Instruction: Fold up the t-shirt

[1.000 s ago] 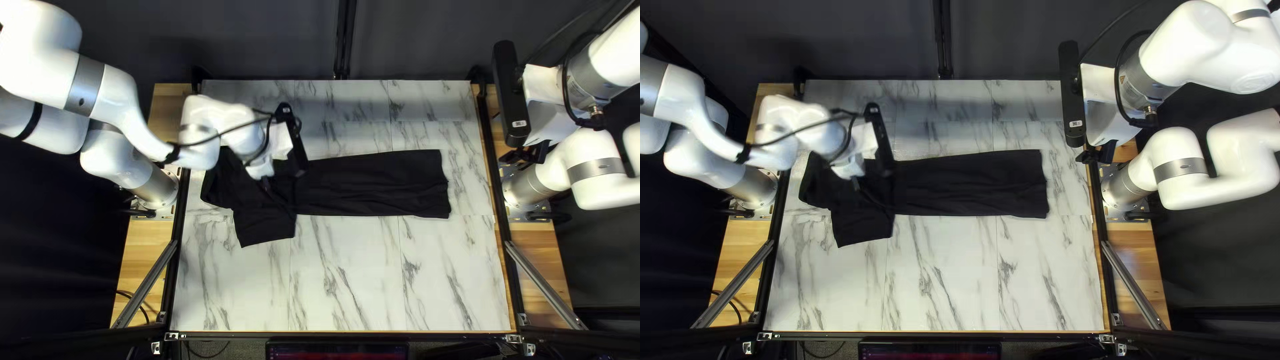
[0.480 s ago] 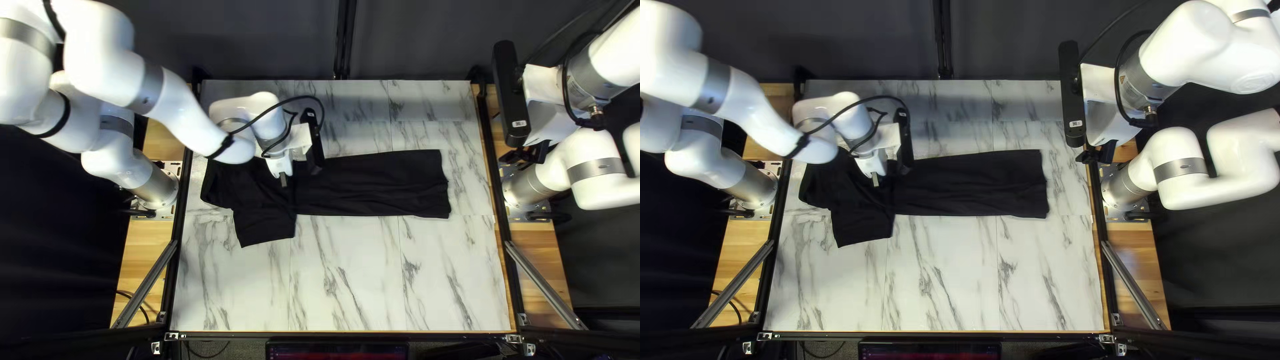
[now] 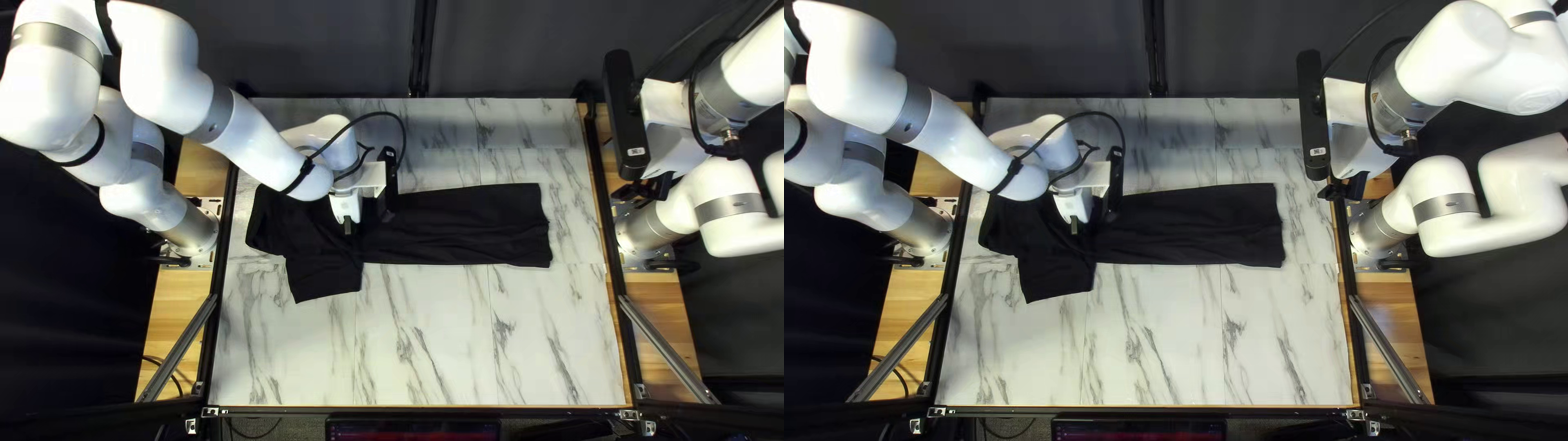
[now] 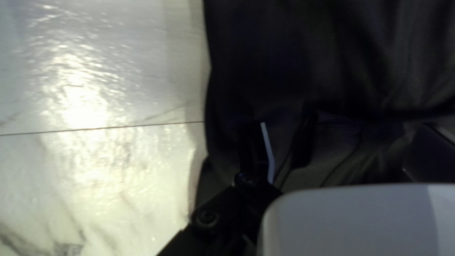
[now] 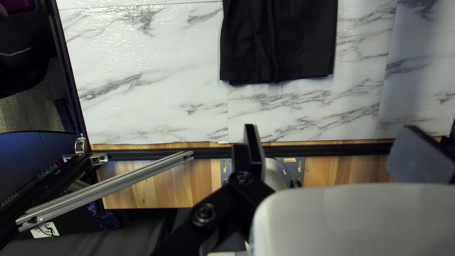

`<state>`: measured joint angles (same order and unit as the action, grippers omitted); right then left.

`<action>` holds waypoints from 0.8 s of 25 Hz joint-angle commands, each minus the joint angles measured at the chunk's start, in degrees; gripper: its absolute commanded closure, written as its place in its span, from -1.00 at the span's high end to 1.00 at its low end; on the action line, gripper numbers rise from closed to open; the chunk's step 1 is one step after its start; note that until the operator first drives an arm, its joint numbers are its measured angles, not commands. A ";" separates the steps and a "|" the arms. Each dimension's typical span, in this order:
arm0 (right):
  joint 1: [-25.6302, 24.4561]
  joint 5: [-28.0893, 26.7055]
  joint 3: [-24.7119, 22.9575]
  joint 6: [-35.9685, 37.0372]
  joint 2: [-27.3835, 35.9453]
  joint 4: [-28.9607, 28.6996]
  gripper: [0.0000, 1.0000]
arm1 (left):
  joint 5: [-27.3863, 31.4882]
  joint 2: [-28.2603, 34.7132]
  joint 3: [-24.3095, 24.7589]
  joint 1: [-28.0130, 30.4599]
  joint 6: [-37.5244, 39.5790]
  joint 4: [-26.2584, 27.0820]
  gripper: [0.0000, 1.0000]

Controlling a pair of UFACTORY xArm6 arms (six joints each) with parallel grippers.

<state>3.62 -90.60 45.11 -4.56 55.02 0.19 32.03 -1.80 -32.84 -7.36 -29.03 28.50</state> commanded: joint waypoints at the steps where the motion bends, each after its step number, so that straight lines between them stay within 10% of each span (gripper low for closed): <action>1: 0.00 0.00 0.00 0.00 0.00 0.00 1.00 | -0.52 0.00 0.15 1.42 0.40 -0.62 0.83; 9: 0.00 0.00 0.00 0.00 0.00 0.00 1.00 | 0.93 -0.61 -0.85 1.13 0.10 -1.50 0.58; 12: 0.00 0.00 0.00 0.00 0.00 0.00 1.00 | 1.71 -0.63 -1.33 0.90 0.42 -2.03 -0.03; 13: 0.00 0.00 0.00 0.00 0.00 0.00 1.00 | 1.91 -0.67 -1.51 0.84 0.48 -2.21 -0.83; 20: 0.00 0.00 0.00 0.00 0.00 0.00 1.00 | 2.55 -0.70 -2.27 0.50 0.72 -3.10 -0.87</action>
<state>3.62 -90.60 45.11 -4.56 55.02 0.19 34.42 -2.59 -34.96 -6.80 -28.45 25.67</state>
